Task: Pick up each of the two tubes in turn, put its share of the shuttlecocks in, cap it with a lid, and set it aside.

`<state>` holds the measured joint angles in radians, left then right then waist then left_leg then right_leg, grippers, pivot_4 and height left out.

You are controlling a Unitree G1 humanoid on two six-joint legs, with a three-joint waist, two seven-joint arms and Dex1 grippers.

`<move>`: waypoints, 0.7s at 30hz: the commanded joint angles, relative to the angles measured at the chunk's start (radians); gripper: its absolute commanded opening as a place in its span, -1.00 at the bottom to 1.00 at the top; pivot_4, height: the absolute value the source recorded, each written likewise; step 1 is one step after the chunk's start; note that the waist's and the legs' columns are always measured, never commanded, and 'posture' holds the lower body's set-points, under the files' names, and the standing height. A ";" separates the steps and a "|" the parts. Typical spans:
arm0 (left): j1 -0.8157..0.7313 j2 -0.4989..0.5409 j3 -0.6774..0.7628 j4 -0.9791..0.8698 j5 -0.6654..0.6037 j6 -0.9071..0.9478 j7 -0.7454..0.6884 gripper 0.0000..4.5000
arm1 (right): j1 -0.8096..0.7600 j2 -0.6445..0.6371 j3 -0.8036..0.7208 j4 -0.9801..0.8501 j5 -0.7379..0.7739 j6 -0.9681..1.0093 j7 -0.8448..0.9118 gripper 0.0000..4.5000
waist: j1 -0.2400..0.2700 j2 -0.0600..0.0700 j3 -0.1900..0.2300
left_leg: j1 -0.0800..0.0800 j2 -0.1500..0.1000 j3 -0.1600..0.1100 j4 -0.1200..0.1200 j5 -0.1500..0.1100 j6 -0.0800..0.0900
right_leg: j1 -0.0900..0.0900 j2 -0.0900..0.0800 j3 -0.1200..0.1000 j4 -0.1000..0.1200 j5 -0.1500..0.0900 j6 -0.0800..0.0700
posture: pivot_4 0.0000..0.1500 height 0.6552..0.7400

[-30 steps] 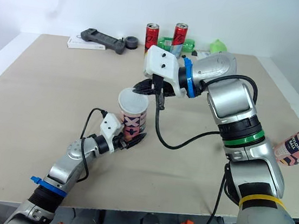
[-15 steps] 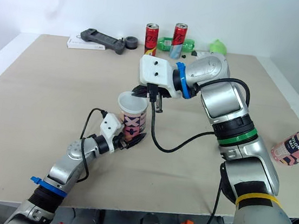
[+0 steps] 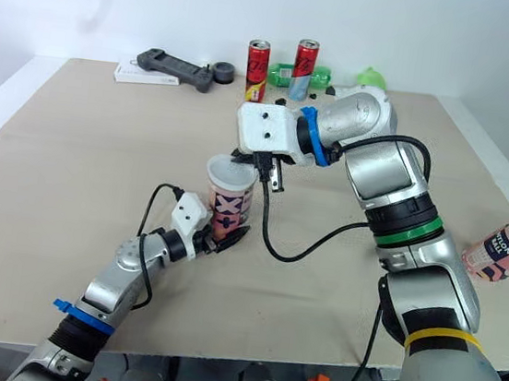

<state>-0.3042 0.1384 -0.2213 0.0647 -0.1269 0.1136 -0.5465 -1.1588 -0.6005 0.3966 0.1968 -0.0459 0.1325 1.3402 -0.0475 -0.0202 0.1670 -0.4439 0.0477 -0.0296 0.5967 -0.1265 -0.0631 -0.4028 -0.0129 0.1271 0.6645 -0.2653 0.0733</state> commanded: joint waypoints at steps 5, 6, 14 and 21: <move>0.023 0.012 -0.002 0.039 0.021 0.022 0.009 0.55 | 0.022 -0.008 0.027 -0.059 -0.032 -0.005 0.053 -0.97 | 0.000 0.000 0.000 | 0.000 0.000 0.000 0.000 0.000 0.000 | 0.000 0.000 0.000 0.000 0.000 0.000 | 1.00 1.00; 0.023 0.011 -0.002 0.039 0.021 0.022 0.009 0.55 | 0.026 -0.004 0.026 -0.062 -0.028 -0.001 0.055 -0.97 | 0.000 0.000 0.000 | 0.000 0.000 0.000 0.000 0.000 0.000 | 0.000 0.000 0.000 0.000 0.000 0.000 | 1.00 1.00; 0.031 0.011 -0.001 0.031 0.020 0.026 0.011 0.55 | 0.009 0.019 0.001 -0.039 -0.016 0.006 0.038 -0.97 | 0.000 0.000 0.000 | 0.001 0.000 0.000 0.000 0.000 0.000 | 0.000 0.000 0.000 0.000 0.000 0.000 | 1.00 1.00; 0.034 0.010 -0.001 0.027 0.018 0.028 0.010 0.55 | -0.024 0.032 -0.025 -0.017 -0.011 0.004 0.019 -0.63 | 0.000 0.000 0.000 | 0.001 0.000 0.000 0.000 0.000 0.000 | 0.000 0.000 0.000 0.000 0.000 0.000 | 1.00 1.00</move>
<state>-0.2963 0.1386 -0.2166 0.0601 -0.1255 0.1121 -0.5440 -1.1587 -0.5723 0.3868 0.1805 -0.0686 0.1363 1.3497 -0.0480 -0.0201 0.1670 -0.4430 0.0478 -0.0295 0.5965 -0.1266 -0.0631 -0.4026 -0.0129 0.1271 0.6645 -0.2653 0.0730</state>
